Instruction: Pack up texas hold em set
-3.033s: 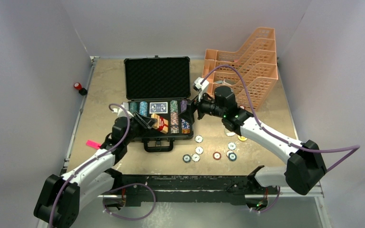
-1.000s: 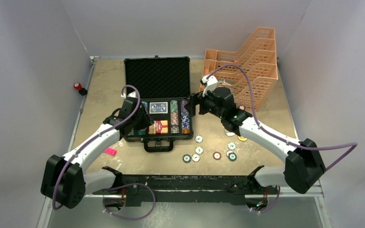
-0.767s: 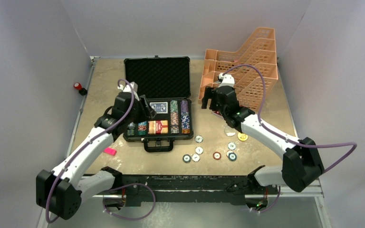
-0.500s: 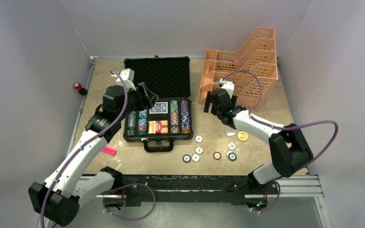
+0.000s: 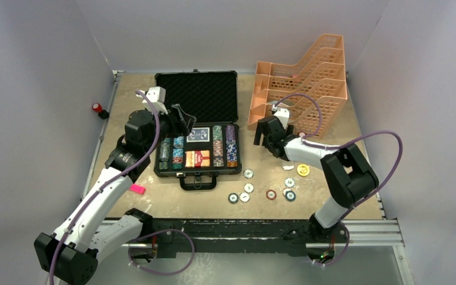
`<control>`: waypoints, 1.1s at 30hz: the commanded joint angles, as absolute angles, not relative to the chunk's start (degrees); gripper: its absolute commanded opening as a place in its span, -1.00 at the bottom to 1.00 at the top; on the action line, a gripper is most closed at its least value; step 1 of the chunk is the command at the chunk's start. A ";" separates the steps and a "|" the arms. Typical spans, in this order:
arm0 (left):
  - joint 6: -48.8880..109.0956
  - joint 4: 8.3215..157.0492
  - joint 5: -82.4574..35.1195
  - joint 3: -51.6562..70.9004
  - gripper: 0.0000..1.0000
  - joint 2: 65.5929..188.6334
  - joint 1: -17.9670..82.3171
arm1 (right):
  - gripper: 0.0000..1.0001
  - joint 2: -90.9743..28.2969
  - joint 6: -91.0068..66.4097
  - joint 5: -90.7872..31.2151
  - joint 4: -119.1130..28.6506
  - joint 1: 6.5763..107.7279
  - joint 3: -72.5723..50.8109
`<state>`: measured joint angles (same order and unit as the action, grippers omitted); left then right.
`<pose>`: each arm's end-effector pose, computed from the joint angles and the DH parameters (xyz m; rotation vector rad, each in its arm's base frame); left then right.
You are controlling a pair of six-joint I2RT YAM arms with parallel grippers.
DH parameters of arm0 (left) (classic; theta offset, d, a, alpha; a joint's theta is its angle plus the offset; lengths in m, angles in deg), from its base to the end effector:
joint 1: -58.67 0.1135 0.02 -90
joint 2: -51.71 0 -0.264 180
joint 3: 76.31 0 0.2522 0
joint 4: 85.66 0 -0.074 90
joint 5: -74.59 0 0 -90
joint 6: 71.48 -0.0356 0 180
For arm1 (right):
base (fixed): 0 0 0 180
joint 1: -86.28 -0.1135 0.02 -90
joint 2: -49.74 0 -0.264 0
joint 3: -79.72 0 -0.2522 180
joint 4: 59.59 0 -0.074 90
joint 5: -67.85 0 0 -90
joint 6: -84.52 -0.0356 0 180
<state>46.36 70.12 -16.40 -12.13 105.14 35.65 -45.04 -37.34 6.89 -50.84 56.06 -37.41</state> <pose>0.1995 -0.0854 0.3470 -0.0653 1.8523 -0.6422 0.2989 0.1541 0.1748 0.2881 2.1579 0.0323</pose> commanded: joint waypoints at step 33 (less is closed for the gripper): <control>45.59 73.75 -14.01 -13.21 0.39 104.31 35.54 | 0.23 -40.41 -38.57 6.44 -46.73 55.50 -37.68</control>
